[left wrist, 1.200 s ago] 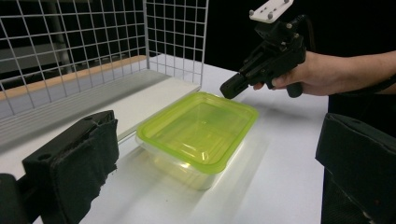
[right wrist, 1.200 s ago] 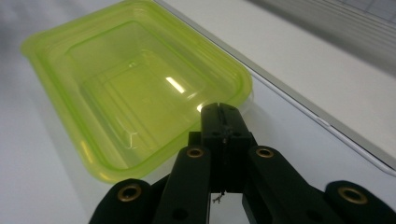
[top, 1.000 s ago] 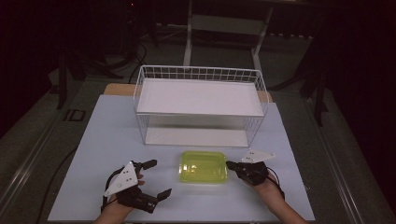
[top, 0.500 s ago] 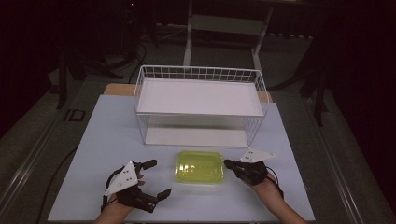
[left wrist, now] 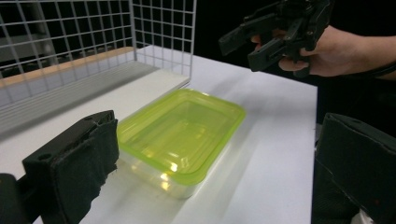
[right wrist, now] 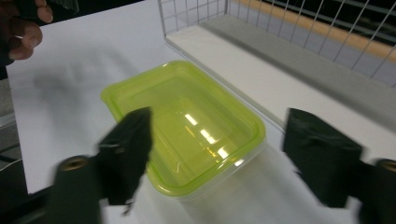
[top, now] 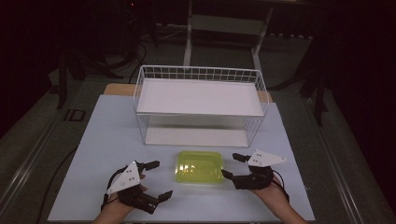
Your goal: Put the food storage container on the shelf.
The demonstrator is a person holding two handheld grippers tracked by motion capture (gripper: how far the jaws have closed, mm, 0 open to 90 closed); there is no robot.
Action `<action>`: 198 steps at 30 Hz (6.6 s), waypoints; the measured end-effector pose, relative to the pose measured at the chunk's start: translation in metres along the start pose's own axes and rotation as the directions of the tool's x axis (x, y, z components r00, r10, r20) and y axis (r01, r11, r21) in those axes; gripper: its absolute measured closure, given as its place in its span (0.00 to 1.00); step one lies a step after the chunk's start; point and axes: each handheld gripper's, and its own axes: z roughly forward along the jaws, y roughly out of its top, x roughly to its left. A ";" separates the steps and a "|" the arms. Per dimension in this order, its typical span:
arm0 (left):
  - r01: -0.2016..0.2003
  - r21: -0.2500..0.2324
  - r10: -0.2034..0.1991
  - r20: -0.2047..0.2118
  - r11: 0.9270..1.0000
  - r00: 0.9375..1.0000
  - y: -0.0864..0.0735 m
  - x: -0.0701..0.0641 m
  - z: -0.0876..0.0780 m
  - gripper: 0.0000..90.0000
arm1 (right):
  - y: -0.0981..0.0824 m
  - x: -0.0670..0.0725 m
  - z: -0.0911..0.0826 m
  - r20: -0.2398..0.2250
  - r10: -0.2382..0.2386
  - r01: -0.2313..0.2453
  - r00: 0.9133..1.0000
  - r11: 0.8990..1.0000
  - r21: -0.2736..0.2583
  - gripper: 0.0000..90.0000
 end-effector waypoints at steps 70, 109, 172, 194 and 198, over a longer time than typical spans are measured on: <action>0.429 0.330 -0.387 -0.188 0.841 0.903 -0.009 0.050 0.076 0.70 | -0.015 -0.009 0.049 0.109 0.298 -0.316 0.948 0.921 0.227 0.64; 0.473 0.216 -0.429 -0.221 0.854 0.876 0.016 0.026 0.060 0.89 | 0.009 0.004 0.020 0.103 0.363 -0.372 0.926 0.924 0.084 0.85; 0.421 0.159 -0.368 -0.277 0.893 0.887 0.010 0.114 0.111 0.84 | 0.018 -0.063 0.093 0.245 0.386 -0.398 0.889 0.917 -0.001 0.80; 0.360 0.114 -0.299 -0.359 0.926 0.884 0.009 0.123 0.126 0.56 | 0.017 -0.064 0.108 0.390 0.246 -0.261 0.887 0.965 -0.014 0.52; 0.346 0.118 -0.285 -0.359 0.931 0.889 0.011 0.118 0.124 0.54 | 0.019 -0.059 0.106 0.383 0.230 -0.243 0.895 0.970 -0.015 0.51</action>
